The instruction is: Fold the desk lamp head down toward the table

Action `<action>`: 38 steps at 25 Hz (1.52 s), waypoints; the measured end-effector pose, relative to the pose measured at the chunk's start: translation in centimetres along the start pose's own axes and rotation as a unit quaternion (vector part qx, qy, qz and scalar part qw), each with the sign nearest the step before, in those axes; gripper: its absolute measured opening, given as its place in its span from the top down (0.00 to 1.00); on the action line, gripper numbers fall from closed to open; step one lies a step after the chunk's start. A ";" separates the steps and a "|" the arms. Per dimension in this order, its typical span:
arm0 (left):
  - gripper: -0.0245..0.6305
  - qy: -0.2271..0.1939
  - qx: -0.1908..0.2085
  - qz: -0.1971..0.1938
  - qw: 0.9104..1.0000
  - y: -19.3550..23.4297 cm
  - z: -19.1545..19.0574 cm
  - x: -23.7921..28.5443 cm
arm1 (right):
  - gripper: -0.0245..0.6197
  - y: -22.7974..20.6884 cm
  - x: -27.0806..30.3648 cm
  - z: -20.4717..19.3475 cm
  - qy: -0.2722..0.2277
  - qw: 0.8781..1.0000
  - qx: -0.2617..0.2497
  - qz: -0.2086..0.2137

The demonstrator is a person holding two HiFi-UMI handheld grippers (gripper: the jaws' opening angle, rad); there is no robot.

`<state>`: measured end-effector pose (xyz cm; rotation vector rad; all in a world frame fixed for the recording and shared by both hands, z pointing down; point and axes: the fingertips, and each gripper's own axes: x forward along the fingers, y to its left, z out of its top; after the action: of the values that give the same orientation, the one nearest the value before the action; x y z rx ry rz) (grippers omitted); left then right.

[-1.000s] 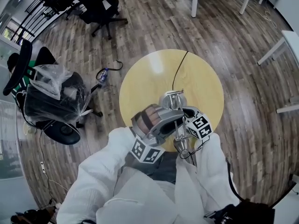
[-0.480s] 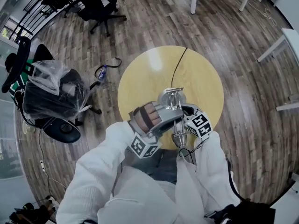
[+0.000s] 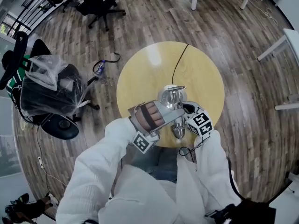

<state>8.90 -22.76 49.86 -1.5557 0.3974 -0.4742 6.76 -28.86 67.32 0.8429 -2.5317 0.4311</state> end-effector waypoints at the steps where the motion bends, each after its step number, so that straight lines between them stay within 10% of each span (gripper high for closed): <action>1: 0.78 0.000 0.005 0.001 1.000 -0.1 -0.1 0.0 | 0.94 0.0 0.0 0.0 0.000 1.000 0.000 0.000; 18: 0.78 -0.022 0.083 0.029 0.996 -1.2 -0.6 0.2 | 0.94 0.0 0.0 0.0 0.001 1.000 0.001 0.001; 38: 0.78 0.000 0.077 0.038 0.996 -1.6 -0.8 0.3 | 0.94 -1.2 -1.2 -0.4 -0.011 0.999 0.032 -0.033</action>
<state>8.65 -23.49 51.44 -1.3879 0.4088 -0.4362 8.46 -29.02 67.26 0.9579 -2.5128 0.4861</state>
